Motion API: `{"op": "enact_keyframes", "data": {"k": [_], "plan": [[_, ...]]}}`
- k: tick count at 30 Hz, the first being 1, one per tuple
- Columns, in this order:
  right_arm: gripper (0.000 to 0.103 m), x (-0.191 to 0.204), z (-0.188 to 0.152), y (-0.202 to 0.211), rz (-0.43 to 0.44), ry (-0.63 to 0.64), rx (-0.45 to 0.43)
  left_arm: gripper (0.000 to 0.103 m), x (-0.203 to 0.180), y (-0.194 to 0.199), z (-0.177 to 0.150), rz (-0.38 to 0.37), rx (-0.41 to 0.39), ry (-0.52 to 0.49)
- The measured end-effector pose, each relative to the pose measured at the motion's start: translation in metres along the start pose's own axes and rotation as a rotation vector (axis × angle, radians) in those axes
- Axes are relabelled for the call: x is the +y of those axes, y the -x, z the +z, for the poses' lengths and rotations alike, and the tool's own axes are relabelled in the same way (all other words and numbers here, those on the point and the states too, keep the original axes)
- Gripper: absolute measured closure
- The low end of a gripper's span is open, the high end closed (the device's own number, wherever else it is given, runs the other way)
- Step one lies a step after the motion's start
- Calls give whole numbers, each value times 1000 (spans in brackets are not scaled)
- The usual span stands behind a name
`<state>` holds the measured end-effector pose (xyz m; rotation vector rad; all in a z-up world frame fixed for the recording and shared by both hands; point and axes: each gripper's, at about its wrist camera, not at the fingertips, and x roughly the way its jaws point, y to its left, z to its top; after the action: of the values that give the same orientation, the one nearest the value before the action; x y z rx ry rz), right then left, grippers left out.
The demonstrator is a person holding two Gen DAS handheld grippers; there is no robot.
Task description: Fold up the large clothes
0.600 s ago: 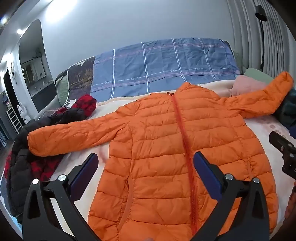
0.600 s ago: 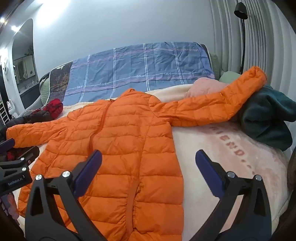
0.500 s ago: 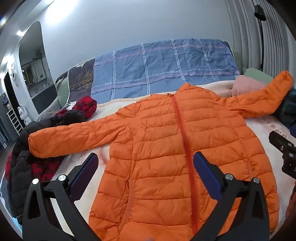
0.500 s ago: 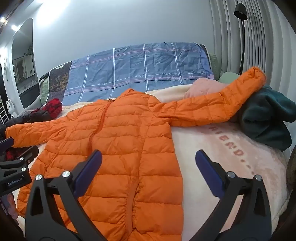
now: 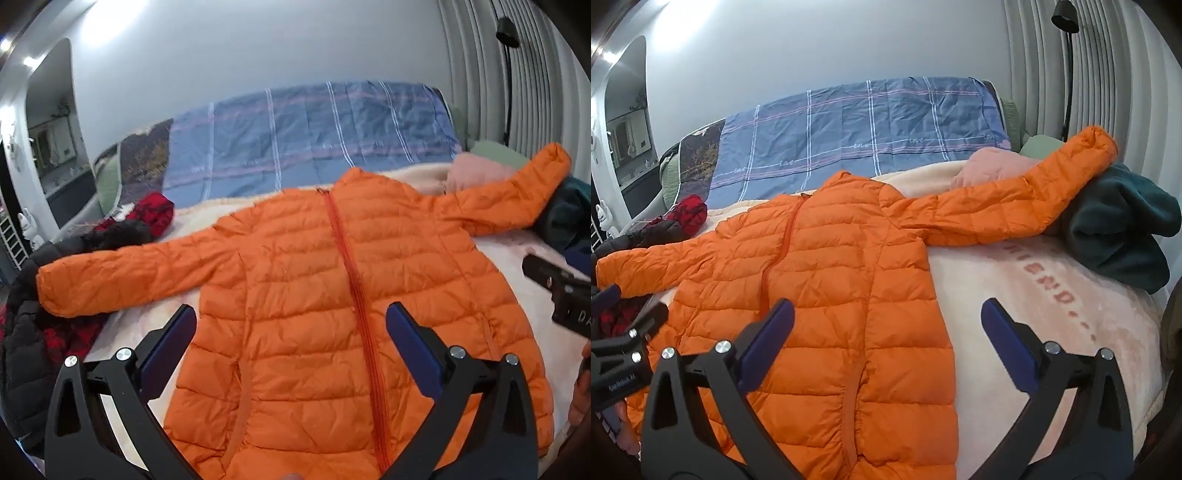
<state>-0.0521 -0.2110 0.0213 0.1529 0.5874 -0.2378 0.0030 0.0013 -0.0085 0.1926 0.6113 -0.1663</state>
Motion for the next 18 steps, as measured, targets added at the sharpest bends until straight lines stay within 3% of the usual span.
{"op": "enact_keyframes", "data": {"k": [2,5,8,18], "plan": [[2,0,0,-1,-1,0,2,1,0,-4,-1,-24,26,-4],[2,1,0,-1,-15,5,0,1,-3,-5,-5,13,18,-19],[2,3,-2,-5,-33,6,5,1,-2,-8,-5,-28,37,-15],[2,3,-6,-19,-51,-5,44,1,-1,-13,-6,-46,20,17]]}}
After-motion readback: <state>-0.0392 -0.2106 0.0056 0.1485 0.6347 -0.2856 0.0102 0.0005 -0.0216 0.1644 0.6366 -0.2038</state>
